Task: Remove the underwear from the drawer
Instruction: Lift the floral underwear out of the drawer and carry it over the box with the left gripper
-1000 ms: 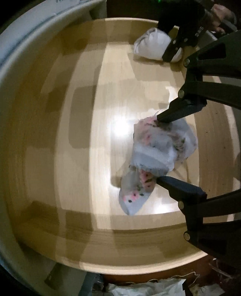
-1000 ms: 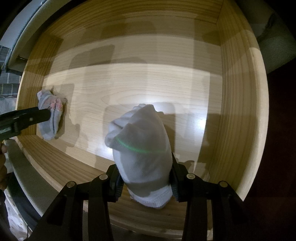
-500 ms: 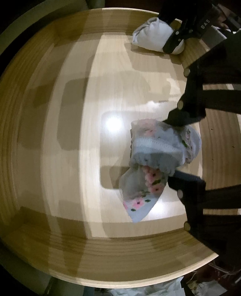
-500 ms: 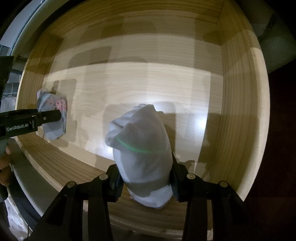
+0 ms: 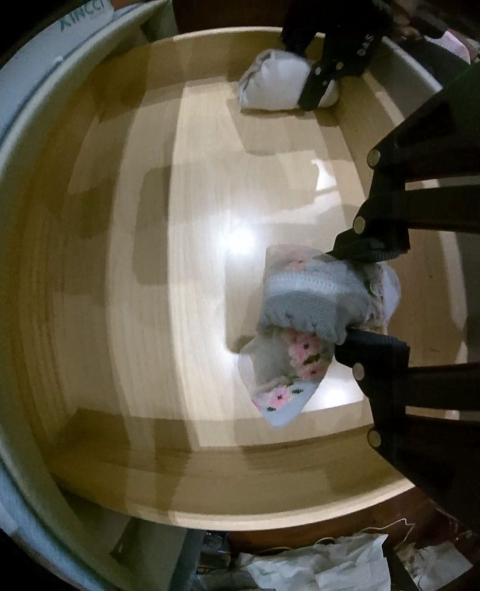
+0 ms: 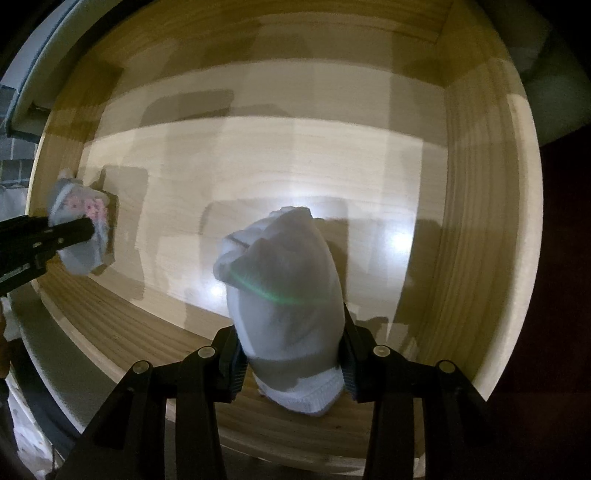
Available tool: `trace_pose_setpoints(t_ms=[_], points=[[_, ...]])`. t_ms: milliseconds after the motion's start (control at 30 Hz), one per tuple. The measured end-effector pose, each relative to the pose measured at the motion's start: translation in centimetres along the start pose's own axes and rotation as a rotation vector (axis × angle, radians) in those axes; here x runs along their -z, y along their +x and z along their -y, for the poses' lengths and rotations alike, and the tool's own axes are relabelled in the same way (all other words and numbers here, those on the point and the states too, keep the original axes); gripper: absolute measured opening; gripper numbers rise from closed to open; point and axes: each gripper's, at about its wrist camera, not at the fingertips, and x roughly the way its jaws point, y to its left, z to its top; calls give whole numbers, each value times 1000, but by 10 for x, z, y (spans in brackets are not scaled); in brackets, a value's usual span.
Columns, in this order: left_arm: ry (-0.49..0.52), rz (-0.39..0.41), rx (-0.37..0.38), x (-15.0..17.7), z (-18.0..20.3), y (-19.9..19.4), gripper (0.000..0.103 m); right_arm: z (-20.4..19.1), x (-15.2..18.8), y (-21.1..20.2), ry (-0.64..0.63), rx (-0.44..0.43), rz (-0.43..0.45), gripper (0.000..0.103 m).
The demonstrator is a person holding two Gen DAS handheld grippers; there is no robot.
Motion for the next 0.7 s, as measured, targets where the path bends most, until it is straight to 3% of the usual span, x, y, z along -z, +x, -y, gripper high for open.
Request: trace_pose_setpoints(t_ms=[400, 700], points=[[52, 117, -22, 21, 2, -32, 30, -26, -15, 11, -29, 64, -54, 38], [112, 333, -121, 42, 8, -80, 30, -54, -21, 23, -69, 152, -84, 42]])
